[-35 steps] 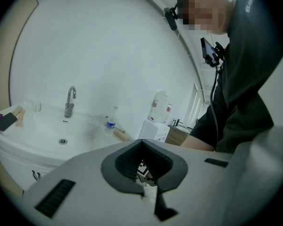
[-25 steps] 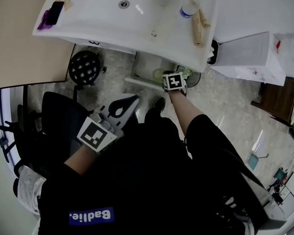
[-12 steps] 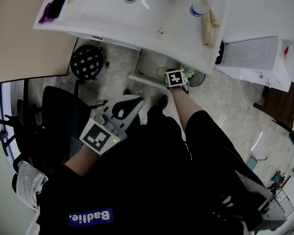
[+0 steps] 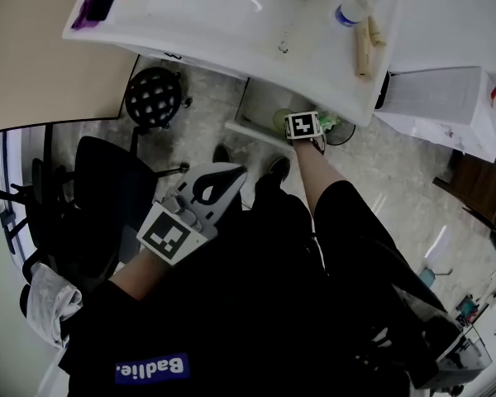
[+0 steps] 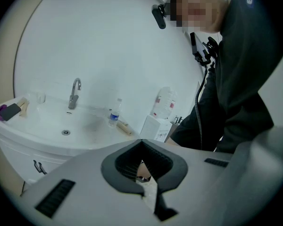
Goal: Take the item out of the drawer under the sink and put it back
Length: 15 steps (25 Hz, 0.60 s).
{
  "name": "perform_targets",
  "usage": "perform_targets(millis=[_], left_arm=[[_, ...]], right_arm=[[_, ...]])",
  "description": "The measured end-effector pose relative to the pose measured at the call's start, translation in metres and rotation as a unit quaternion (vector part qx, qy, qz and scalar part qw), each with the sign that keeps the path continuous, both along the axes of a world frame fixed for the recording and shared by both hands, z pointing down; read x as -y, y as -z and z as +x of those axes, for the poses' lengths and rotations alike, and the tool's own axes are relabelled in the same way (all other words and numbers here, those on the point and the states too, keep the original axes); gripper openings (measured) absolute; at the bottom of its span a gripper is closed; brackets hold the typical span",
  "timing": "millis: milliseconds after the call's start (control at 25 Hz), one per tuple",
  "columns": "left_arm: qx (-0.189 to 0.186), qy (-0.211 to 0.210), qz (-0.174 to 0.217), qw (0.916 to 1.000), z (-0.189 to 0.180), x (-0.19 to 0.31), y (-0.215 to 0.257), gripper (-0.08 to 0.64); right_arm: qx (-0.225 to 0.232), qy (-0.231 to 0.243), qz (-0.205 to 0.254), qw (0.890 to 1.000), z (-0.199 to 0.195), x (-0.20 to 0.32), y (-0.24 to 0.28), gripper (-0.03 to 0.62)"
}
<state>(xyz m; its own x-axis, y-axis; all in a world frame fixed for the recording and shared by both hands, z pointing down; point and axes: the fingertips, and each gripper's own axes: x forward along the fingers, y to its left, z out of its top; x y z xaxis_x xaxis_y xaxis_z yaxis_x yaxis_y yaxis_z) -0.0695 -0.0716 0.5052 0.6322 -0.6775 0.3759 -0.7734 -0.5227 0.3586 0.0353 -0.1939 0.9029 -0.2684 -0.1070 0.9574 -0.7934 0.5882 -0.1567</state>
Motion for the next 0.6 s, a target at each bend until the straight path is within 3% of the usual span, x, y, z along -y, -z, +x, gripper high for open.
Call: perform_targets(millis=[200,400,600], left_arm=[[0.002,0.002,0.002,1.0,-0.005,-0.005,0.001,-0.008],[0.0,-0.011,0.024,0.9997,0.0,-0.003,0.017,-0.008],[-0.012,-0.016,0.05,0.9986,-0.003,0.002,0.044,-0.008]], right_arm=[[0.025,0.003,-0.002,1.0,-0.006,0.001,0.006,0.032],[0.064,0.018,0.019,0.998,-0.007,-0.003,0.034,0.075],[0.138,-0.012,0.049,0.989,-0.005,-0.016,0.088,0.077]])
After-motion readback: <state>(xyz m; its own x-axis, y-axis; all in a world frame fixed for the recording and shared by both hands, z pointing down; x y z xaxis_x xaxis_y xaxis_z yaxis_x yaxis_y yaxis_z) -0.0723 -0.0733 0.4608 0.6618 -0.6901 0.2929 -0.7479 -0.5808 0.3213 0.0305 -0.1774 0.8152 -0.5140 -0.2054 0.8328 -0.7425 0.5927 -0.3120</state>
